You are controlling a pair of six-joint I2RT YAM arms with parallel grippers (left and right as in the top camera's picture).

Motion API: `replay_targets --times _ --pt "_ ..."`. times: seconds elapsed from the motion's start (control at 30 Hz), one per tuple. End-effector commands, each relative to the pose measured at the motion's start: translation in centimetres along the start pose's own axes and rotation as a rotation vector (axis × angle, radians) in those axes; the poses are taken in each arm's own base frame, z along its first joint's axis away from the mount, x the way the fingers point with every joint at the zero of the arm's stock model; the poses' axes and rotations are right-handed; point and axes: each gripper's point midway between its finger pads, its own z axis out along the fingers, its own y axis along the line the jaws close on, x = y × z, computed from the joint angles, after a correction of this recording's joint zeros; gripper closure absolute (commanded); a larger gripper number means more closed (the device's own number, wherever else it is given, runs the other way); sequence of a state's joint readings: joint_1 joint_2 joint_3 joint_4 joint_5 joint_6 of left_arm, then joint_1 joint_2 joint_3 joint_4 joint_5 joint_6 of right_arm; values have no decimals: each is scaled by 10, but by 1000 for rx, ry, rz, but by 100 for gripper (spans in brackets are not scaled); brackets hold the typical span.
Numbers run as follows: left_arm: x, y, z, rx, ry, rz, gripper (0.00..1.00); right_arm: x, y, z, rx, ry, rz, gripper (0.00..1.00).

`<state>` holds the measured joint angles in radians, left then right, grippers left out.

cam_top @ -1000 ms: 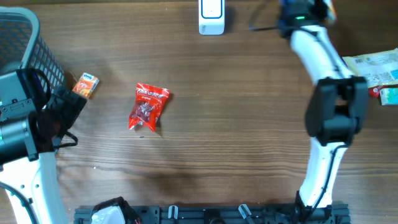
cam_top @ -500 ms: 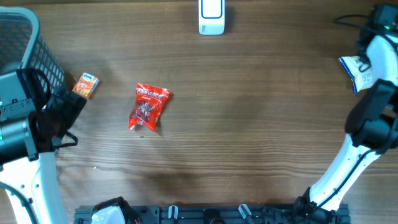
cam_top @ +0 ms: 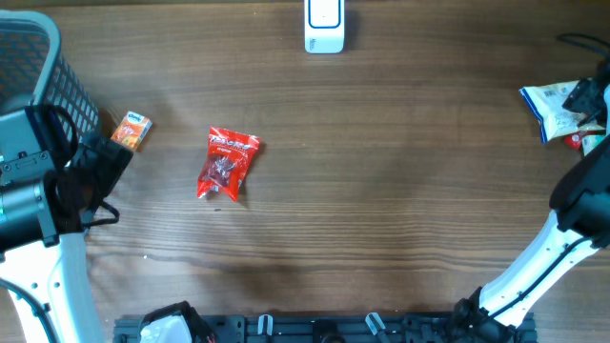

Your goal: Scan the item barcode

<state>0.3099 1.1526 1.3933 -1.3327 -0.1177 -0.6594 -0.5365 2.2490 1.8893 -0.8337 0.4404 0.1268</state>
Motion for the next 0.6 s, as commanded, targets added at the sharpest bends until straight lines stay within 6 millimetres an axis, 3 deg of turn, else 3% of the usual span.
replay_targets --times 0.0,0.13,0.17,0.2,0.3,0.43,0.5,0.57 --pt "-1 1 0 1 1 -6 0 -37 -19 -71 -57 -155 155 0" --pt "-1 1 0 1 1 -6 0 -63 -23 -139 -224 -294 210 0" --pt "-1 1 0 1 1 -6 0 -70 -17 -173 -346 -348 215 0" --pt "-1 1 0 0 1 -6 0 -71 -11 -192 -428 -369 208 0" --pt "-1 1 0 1 1 -6 0 -64 21 -251 -747 -395 140 1" --pt "-1 1 0 1 1 -6 0 -33 64 -341 -1245 -422 -100 0" --pt "-1 1 0 1 1 -6 0 -25 71 -348 -1293 -408 -136 0" --pt "-1 1 0 1 1 -6 0 -17 76 -331 -1218 -361 -146 0"
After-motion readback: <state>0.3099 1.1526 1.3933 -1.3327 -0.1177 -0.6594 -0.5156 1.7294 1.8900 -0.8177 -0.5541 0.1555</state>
